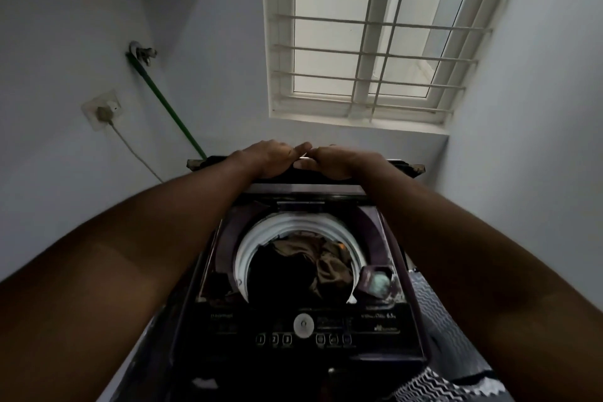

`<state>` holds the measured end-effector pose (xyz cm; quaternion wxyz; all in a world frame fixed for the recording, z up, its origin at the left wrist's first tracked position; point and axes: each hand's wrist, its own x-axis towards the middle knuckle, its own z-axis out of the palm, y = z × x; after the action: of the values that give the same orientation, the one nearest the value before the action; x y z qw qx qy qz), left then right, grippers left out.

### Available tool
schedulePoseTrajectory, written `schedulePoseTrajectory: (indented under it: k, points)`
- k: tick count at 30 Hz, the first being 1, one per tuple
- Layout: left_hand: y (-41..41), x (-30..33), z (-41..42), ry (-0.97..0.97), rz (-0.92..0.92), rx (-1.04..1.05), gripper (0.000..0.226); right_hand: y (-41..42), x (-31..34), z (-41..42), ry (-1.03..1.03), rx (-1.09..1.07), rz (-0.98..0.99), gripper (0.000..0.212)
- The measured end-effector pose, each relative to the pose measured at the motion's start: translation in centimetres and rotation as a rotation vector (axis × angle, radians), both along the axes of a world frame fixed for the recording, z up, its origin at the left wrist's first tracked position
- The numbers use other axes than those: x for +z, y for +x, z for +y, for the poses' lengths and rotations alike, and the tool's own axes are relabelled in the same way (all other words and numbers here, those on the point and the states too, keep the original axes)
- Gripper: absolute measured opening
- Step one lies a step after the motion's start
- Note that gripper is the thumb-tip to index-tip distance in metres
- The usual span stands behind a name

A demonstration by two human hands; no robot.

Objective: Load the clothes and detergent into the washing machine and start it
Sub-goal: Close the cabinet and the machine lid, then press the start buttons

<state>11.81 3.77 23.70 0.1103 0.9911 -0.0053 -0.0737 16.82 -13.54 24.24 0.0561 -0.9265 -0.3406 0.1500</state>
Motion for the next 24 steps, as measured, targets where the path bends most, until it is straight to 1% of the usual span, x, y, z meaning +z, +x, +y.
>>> schedulePoseTrajectory:
  k: [3,7,10,12,13,15,19,21,24]
  points:
    - [-2.6,-1.3,-1.0,0.034,-0.003,0.009,0.076,-2.1,-1.2,-0.6,-0.029,-0.003,0.035,0.074]
    - [-5.3,-4.1,-1.6,-0.020,-0.012,0.043,0.075,-5.3,-2.9,-1.4,-0.037,0.038,0.062,0.063]
    - [-7.2,-5.8,-1.9,-0.052,-0.015,0.016,0.065,-7.0,-4.7,-1.8,-0.060,0.037,0.034,0.072]
    - [-8.3,-7.1,-1.9,-0.100,0.025,0.008,0.067,-8.0,-6.3,-1.9,-0.095,0.021,0.047,0.083]
    - [-8.7,-7.8,-1.9,-0.125,0.041,0.008,0.069,-8.4,-7.0,-2.0,-0.119,0.014,0.051,0.083]
    - [-9.4,-9.2,-2.1,-0.145,0.063,0.007,0.070,-9.7,-8.1,-2.1,-0.161,0.005,0.066,0.077]
    - [-10.8,-10.3,-3.3,-0.152,0.133,0.018,0.053,-11.5,-9.9,-2.1,-0.205,0.003,0.041,0.080]
    - [-11.0,-11.1,-3.2,-0.155,0.146,0.025,0.058,-12.0,-10.8,-2.2,-0.246,0.008,0.025,0.083]
    - [-11.2,-13.0,-2.7,-0.118,0.154,-0.015,0.067,-12.5,-12.8,-2.0,-0.271,0.014,0.004,0.088]
